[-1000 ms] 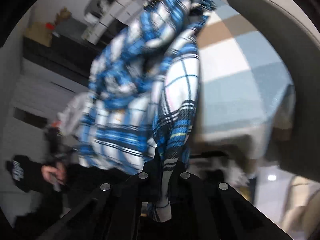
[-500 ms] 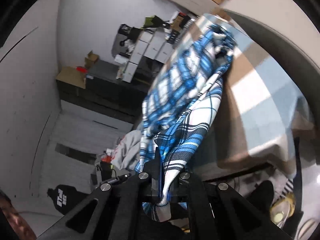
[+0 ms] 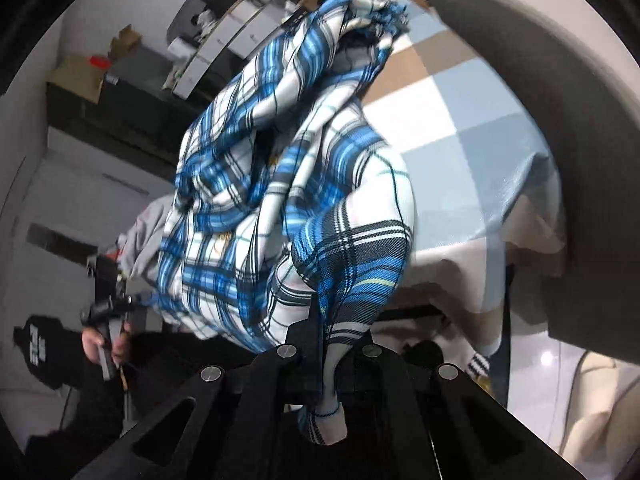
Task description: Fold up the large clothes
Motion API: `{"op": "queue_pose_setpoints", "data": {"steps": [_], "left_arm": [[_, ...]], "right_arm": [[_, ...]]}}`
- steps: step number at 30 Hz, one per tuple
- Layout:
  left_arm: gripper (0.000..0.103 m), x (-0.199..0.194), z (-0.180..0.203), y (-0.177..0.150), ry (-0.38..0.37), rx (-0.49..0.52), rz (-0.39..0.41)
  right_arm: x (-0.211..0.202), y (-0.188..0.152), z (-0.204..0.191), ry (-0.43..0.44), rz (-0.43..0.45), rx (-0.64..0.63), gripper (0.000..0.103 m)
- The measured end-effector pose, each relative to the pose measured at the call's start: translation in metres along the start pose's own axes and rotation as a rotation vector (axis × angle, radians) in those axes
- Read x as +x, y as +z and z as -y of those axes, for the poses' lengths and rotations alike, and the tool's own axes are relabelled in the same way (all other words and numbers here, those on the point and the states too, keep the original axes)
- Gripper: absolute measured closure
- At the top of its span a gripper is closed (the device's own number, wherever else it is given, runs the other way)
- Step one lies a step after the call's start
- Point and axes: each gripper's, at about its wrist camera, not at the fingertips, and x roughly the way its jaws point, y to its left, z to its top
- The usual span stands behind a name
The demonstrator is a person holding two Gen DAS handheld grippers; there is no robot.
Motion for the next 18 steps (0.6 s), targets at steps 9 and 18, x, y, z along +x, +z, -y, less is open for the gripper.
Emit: {"op": "queue_pose_setpoints", "data": {"steps": [9, 18], "left_arm": [[0.003, 0.005, 0.015, 0.002, 0.072, 0.079, -0.083], [0.021, 0.011, 0.016, 0.015, -0.061, 0.068, -0.111]], "right_arm": [[0.032, -0.001, 0.016, -0.080, -0.127, -0.056, 0.072], [0.045, 0.003, 0.018, -0.099, -0.138, -0.119, 0.039]]}}
